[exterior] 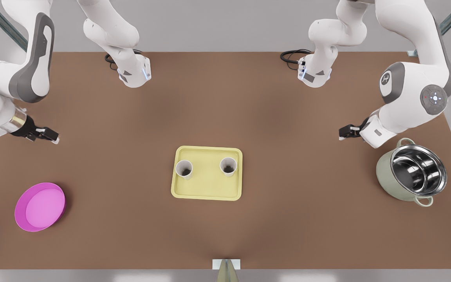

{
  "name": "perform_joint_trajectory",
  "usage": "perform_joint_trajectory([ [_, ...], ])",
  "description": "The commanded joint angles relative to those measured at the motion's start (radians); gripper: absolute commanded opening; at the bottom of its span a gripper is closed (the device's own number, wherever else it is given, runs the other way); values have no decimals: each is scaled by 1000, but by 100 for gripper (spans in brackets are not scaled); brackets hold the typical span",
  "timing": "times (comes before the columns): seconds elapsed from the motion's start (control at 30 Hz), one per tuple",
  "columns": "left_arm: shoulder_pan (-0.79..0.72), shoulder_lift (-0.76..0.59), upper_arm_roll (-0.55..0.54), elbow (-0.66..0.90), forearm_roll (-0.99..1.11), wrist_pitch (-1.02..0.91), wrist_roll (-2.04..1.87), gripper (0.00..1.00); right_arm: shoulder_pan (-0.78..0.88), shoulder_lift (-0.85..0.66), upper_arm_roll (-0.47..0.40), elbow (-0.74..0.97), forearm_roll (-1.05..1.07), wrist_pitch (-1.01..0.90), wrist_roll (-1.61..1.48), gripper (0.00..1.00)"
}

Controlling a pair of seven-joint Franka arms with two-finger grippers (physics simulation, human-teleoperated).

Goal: Use the left arm to pick up the white IKEA cup from the tray and place it on the middle-left position; use the right arm to pick up the white IKEA cup from the tray and place it on the middle-right position

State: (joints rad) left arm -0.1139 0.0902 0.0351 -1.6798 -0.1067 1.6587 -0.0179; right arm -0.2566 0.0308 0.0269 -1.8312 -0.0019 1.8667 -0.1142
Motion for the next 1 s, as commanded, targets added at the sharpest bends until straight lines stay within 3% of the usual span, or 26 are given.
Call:
perform_joint_trajectory([
  [0.0, 23, -6, 0, -1, 4, 41, -14, 100, 246, 1, 1, 1, -1, 61, -71, 100],
  [0.07, -18, 57, -12, 101, -13, 42, -7, 100, 304, 32, 2, 18, -3, 61, -71, 100],
  [0.17, -279, 100, -27, 106, 50, 81, -101, 100, 454, 122, 1, 125, 6, 52, -10, 100],
  [0.27, -455, 281, -32, 232, 151, 153, -433, 100, 548, 228, -1, 208, 3, 49, 47, 100],
  [0.47, -497, 422, -35, 322, 137, 240, -577, 100, 608, 449, 31, 397, 10, 63, 99, 100],
  [0.53, -510, 600, -40, 565, 136, 240, -689, 100, 608, 485, 67, 402, 10, 117, 174, 100],
  [0.9, -549, 684, -44, 542, 131, 383, -769, 100, 608, 607, 77, 339, 11, 247, 171, 100],
  [0.97, -561, 671, -43, 479, 143, 375, -725, 100, 614, 607, 77, 319, 11, 249, 171, 100],
])
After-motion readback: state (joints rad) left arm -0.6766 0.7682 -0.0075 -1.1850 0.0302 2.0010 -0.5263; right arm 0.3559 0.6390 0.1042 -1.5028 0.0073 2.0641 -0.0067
